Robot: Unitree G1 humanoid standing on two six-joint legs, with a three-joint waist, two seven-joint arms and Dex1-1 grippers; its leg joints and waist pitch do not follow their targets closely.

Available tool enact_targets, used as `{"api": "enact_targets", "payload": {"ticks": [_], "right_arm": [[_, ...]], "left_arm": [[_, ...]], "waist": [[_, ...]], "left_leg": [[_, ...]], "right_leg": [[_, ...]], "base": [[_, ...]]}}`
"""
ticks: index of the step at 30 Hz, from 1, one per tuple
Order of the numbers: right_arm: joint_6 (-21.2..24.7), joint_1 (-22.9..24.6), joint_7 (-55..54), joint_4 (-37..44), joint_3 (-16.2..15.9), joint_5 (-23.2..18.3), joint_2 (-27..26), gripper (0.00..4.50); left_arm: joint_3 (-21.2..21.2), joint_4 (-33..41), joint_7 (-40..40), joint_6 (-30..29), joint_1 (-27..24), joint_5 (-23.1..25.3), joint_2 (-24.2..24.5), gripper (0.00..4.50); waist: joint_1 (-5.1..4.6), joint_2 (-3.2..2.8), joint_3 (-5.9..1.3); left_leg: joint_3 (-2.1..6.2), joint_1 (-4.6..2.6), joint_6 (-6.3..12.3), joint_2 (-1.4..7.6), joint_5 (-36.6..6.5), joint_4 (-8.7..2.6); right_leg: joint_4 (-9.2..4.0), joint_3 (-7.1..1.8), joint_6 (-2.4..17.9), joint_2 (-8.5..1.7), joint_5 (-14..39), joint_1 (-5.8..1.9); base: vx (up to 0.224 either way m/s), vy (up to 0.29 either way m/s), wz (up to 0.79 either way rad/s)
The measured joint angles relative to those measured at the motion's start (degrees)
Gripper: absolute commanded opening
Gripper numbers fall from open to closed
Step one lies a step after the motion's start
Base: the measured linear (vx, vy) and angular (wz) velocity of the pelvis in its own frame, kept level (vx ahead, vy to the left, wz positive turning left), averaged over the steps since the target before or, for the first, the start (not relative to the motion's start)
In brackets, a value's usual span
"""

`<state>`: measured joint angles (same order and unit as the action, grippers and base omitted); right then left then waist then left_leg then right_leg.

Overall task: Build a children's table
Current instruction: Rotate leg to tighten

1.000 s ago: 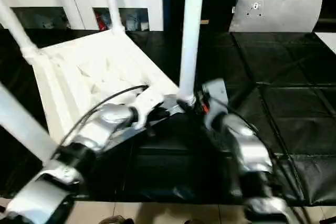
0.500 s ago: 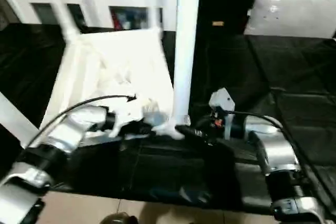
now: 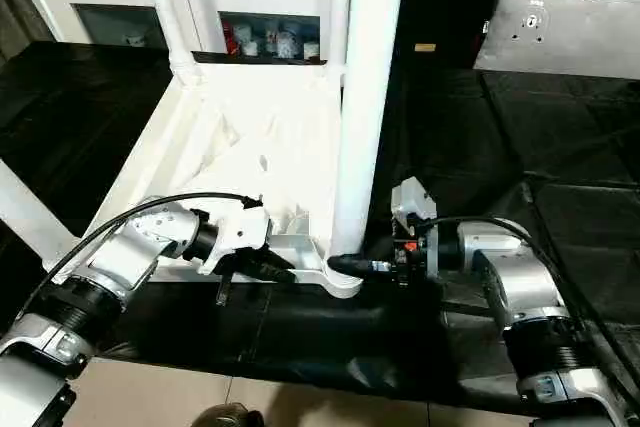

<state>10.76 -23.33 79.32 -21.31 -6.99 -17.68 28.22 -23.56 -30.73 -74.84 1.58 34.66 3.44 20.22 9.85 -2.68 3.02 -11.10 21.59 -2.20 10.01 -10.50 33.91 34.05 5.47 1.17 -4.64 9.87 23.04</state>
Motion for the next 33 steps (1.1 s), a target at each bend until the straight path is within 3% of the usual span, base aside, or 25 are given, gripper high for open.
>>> {"api": "enact_targets", "payload": {"ticks": [4, 9, 14, 15, 19, 23, 28, 31, 32, 33], "right_arm": [[0.3, -0.3, 0.1, -0.2, -0.2, 0.0, 0.2, 2.13], [2.0, 0.0, -0.2, 0.6, 0.0, -0.2, 0.5, 2.04], [5.0, 3.1, -5.1, 4.0, 2.2, -0.6, -1.0, 2.01], [5.4, 3.0, -8.2, 4.3, 2.5, 0.0, -2.1, 2.01], [7.0, 2.3, -25.9, 4.2, 5.7, 3.3, -10.2, 1.99], [9.3, -0.3, -38.6, 3.5, 6.8, 6.9, -14.5, 1.99], [9.9, -4.8, -55.7, -0.9, 9.7, 10.3, -21.8, 1.99], [9.0, -6.0, -59.9, -2.3, 9.7, 12.1, -22.5, 1.99], [8.6, -6.0, -60.3, -2.3, 9.7, 12.6, -22.5, 2.54], [8.4, -6.0, -60.5, -2.3, 9.7, 12.8, -22.5, 2.67]], "left_arm": [[0.0, 0.0, -0.1, 0.0, 0.0, 0.0, 0.0, 0.00], [0.1, 0.0, 0.2, -0.7, 0.1, 0.0, -0.5, 0.00], [1.1, -0.3, 2.9, -5.3, 0.2, -0.3, -2.9, 0.00], [1.7, -0.5, 4.5, -6.7, 0.3, -0.3, -3.4, 0.00], [4.6, -2.1, 13.4, -11.1, 1.1, 1.4, -6.0, 0.00], [5.9, -3.3, 21.7, -14.9, 1.7, 2.0, -10.2, 0.00], [8.2, -3.3, 34.8, -21.8, 2.7, 4.4, -17.1, 0.00], [8.2, -3.3, 40.1, -23.7, 3.1, 5.4, -20.2, 0.00], [8.1, -3.3, 40.7, -23.8, 3.1, 5.4, -20.7, 0.00], [8.0, -3.3, 41.2, -23.8, 3.1, 5.4, -20.9, 0.00]], "waist": [[0.05, 0.00, 0.00], [0.25, 0.06, -0.03], [0.80, 0.05, -0.05], [0.55, 0.06, -0.05], [-2.36, 0.12, -0.03], [-4.67, 0.18, 0.01], [-5.63, 0.19, 0.00], [-5.76, 0.23, -0.03], [-5.67, 0.23, -0.04], [-5.58, 0.25, -0.06]], "left_leg": [[0.00, 0.02, 0.01, 0.00, 0.0, 0.00], [0.00, 0.03, 0.01, -0.01, 0.0, 0.00], [-0.07, -0.16, 0.00, -0.03, 0.0, 0.04], [-0.09, -0.29, -0.01, -0.03, 0.0, 0.03], [-0.09, -0.53, -0.11, -0.05, 0.1, 0.01], [-0.08, -0.53, -0.11, -0.09, 0.1, 0.00], [-0.10, -0.51, -0.09, -0.12, 0.1, -0.02], [-0.10, -0.46, -0.02, -0.15, 0.0, -0.10], [-0.10, -0.47, 0.07, -0.17, 0.0, -0.10], [-0.11, -0.46, 0.16, -0.19, -0.1, -0.10]], "right_leg": [[-0.01, 0.00, 0.0, 0.00, 0.0, 0.00], [-0.01, 0.01, 0.0, -0.02, 0.0, 0.00], [0.06, 0.01, -0.1, -0.11, 0.0, -0.15], [0.06, 0.01, -0.3, -0.11, 0.1, -0.23], [-0.03, 0.07, -0.3, -0.15, 0.2, -0.27], [-0.34, 0.20, -0.3, -0.23, 0.2, -0.30], [-0.61, 0.19, -0.3, -0.24, 0.2, -0.35], [-0.88, 0.19, -0.3, -0.24, 0.1, -0.42], [-0.89, 0.18, -0.3, -0.25, 0.1, -0.44], [-0.89, 0.17, -0.3, -0.25, -0.1, -0.45]], "base": [[0.000, 0.000, 0.00], [0.000, 0.000, 0.00], [0.000, 0.000, 0.00], [0.000, 0.000, 0.00], [0.000, 0.000, 0.00], [0.000, 0.000, 0.00], [0.000, 0.000, 0.00], [0.000, 0.000, 0.00], [0.000, 0.000, 0.00], [0.000, 0.000, 0.00]]}}
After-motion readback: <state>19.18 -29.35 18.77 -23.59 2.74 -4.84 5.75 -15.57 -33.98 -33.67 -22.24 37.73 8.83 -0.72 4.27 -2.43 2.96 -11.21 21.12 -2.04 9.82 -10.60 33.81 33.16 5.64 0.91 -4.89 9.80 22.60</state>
